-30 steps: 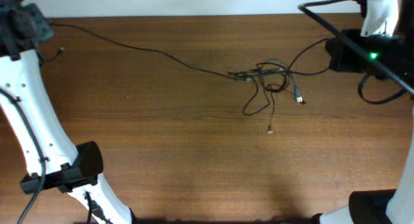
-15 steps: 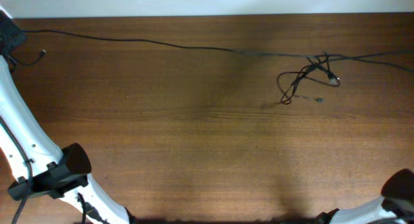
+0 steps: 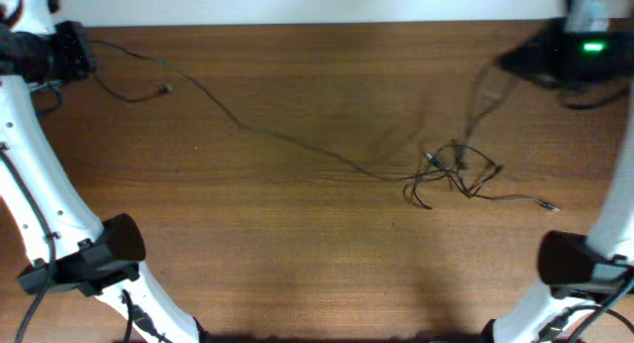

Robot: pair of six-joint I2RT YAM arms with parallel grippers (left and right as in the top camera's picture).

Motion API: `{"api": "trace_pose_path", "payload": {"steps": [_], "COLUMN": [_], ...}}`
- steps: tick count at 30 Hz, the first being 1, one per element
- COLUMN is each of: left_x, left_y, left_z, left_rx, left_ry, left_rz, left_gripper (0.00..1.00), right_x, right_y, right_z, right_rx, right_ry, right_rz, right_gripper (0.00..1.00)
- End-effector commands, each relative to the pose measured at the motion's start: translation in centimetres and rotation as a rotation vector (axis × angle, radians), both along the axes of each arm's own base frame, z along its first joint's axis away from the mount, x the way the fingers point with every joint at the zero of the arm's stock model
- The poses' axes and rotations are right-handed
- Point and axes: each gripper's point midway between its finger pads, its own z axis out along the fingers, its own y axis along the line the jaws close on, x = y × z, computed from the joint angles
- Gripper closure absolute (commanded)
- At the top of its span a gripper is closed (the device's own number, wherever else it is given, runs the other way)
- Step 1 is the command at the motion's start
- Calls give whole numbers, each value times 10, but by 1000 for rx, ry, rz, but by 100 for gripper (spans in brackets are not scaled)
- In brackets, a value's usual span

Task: Untangle cables

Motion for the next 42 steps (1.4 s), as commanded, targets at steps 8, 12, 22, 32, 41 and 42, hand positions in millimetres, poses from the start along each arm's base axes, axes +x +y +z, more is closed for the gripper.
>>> {"api": "trace_pose_path", "payload": {"steps": [8, 12, 22, 32, 41, 42], "left_x": [19, 7, -18, -20, -21, -18], "left_y": [-127, -176, -289, -427, -433, -430], "left_z": [1, 4, 3, -55, -67, -70], "left_rx": [28, 20, -270, -469, -389, -367], "left_ry": [-51, -102, -211, -225, -196, -189], "left_rz": [-405, -666, -1112, -1425, -1423, -1412], "left_gripper": [11, 0, 4, 21, 97, 99], "right_x": [-7, -7, -9, -7, 8, 8], "right_y": [92, 91, 101, 120, 63, 48], "right_z": [18, 17, 21, 46, 87, 93], "right_rx": [-16, -22, 2, 130, 363, 400], "right_ry": [-92, -89, -106, -185, -264, -275], "right_rz": [145, 142, 172, 255, 214, 202], "right_gripper": [96, 96, 96, 96, 96, 96]}}
